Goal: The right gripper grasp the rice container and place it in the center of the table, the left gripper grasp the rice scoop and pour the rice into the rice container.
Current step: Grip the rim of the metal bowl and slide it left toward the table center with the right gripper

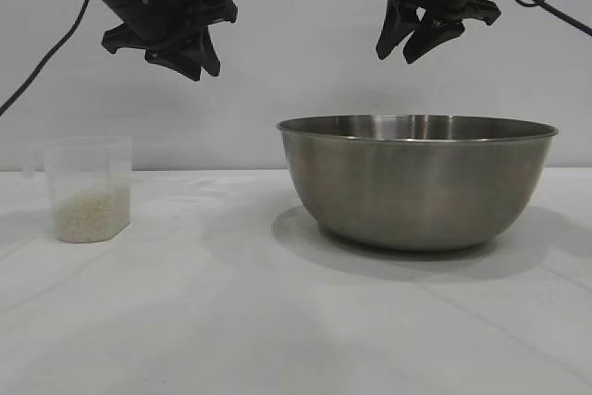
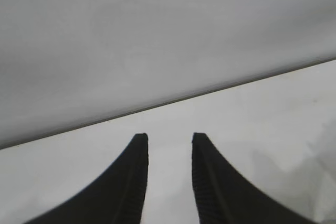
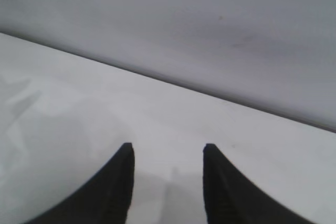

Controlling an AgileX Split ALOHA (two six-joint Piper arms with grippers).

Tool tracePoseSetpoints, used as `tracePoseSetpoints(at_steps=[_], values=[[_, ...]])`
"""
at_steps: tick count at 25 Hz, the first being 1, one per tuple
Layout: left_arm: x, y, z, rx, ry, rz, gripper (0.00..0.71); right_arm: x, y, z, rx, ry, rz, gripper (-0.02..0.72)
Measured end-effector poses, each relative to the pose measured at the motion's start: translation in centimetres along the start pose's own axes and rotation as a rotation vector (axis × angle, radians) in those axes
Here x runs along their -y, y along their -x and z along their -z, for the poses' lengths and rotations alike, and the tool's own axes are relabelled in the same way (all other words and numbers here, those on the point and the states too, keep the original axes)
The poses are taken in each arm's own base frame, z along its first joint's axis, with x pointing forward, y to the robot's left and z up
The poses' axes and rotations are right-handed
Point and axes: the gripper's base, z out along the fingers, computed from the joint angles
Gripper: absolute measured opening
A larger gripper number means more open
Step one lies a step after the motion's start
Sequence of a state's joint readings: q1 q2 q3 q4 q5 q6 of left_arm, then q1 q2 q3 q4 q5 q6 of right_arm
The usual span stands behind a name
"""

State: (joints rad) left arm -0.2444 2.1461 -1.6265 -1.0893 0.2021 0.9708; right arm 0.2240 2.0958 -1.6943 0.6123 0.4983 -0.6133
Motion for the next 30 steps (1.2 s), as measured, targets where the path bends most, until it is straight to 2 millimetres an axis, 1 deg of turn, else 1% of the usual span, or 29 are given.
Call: tracePoseSetpoints(at_steps=[9,14,16,19,21,24,26,30], values=[[0.1,0.3,0.2,0.008,0.001,-0.001,0.162,-0.1,-0.1,0.0,-0.008,0.006,0.0,0.288],[0.1,0.3,0.2,0.008,0.001,-0.001,0.162,-0.3,-0.6,0.1,-0.067,0.046,-0.001,0.288],[0.1,0.2,0.2,0.003,-0.003,-0.013,0.162,-0.4,-0.8,0.9,-0.122,0.086,-0.003,0.288],[0.3,0.7,0.7,0.004,-0.013,-0.045,0.162,0.3,-0.3,3.6,-0.164,0.105,-0.037,0.288],[0.5,1.0,1.1,0.007,-0.017,-0.063,0.162,1.1,0.4,6.2,-0.174,0.1,-0.071,0.288],[0.6,1.3,1.4,0.011,-0.023,-0.067,0.162,2.1,0.1,8.8,-0.257,0.09,-0.132,0.288],[0.7,1.3,1.4,0.009,-0.029,-0.068,0.162,2.5,-0.8,9.5,-0.367,0.081,-0.15,0.288],[0.8,1.2,1.4,-0.003,-0.044,-0.069,0.162,2.6,-2.6,9.8,-0.537,0.067,-0.164,0.288]])
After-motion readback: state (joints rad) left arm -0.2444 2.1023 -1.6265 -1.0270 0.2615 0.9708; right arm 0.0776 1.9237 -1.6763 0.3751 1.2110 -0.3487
